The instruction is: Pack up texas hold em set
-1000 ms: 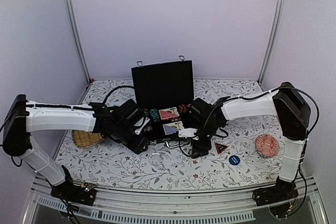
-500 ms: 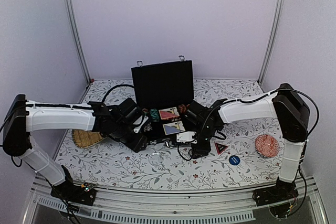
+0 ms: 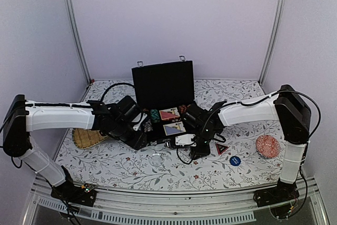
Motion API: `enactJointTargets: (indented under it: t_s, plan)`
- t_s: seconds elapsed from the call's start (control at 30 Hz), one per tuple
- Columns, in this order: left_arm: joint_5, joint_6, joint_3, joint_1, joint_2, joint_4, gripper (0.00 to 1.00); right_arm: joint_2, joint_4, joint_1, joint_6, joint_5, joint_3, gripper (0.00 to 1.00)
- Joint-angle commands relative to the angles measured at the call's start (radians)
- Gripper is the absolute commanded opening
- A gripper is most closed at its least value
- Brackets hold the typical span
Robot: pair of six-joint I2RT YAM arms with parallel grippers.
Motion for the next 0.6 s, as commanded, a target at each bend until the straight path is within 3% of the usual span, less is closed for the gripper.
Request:
enactJointTargets:
  t_s: [0.0, 0.57]
  plan:
    - [0.049, -0.022, 0.030, 0.026, -0.017, 0.053, 0.54, 0.005, -0.007, 0.008, 0.010, 0.047, -0.038, 0.35]
    - [0.416, -0.233, -0.005, 0.147, 0.040, 0.411, 0.56, -0.132, -0.001, -0.023, 0.027, -0.005, 0.004, 0.33]
